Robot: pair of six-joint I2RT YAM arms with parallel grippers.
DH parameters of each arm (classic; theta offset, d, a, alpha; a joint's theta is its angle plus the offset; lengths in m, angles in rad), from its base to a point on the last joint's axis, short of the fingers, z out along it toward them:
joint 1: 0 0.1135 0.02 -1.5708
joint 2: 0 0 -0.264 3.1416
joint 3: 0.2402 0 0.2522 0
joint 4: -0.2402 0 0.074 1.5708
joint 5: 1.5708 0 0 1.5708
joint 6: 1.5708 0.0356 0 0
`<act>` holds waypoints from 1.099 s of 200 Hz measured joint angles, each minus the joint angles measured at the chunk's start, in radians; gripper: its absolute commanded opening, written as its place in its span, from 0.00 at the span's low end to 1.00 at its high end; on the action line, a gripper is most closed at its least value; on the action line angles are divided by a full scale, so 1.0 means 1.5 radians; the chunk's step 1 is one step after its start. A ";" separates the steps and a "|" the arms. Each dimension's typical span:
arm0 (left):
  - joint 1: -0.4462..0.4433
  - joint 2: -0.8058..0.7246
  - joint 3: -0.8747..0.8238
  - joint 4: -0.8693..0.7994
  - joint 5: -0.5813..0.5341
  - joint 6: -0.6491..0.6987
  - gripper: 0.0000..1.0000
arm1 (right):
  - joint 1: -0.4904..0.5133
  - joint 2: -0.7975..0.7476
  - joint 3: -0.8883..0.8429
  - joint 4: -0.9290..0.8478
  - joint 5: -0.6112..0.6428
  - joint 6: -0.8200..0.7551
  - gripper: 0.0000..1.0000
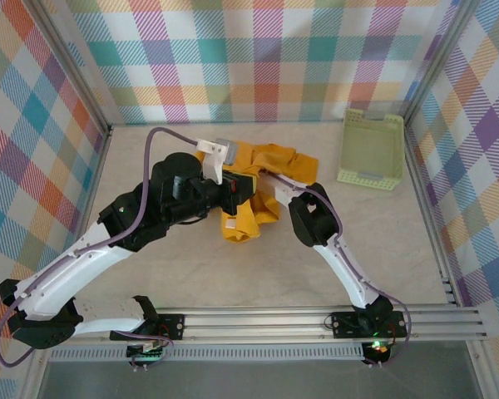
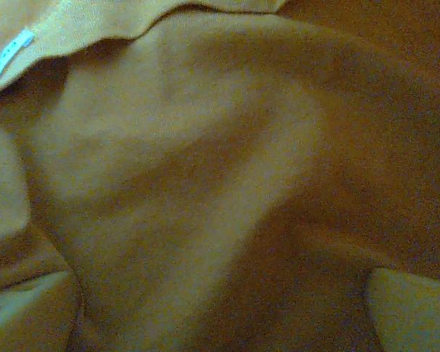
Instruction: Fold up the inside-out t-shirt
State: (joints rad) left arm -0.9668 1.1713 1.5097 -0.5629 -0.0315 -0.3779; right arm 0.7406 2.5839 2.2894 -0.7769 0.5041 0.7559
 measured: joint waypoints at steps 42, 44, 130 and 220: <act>0.000 0.030 0.046 -0.002 -0.002 0.000 0.04 | -0.001 0.022 0.055 -0.065 -0.016 0.006 0.78; 0.000 0.031 0.048 -0.003 -0.004 0.000 0.04 | -0.001 0.023 0.056 -0.066 -0.017 0.010 0.76; 0.081 0.068 0.100 -0.087 -0.170 0.000 0.05 | 0.010 -0.201 -0.349 0.151 -0.050 -0.060 0.00; 0.394 0.272 0.163 -0.143 -0.092 -0.018 0.00 | 0.135 -0.486 -0.721 0.435 -0.063 -0.190 0.00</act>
State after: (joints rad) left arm -0.3752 1.5795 1.7535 -0.7769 -0.1692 -0.4042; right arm 0.9432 1.8553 1.2083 -0.1238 0.4091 0.4706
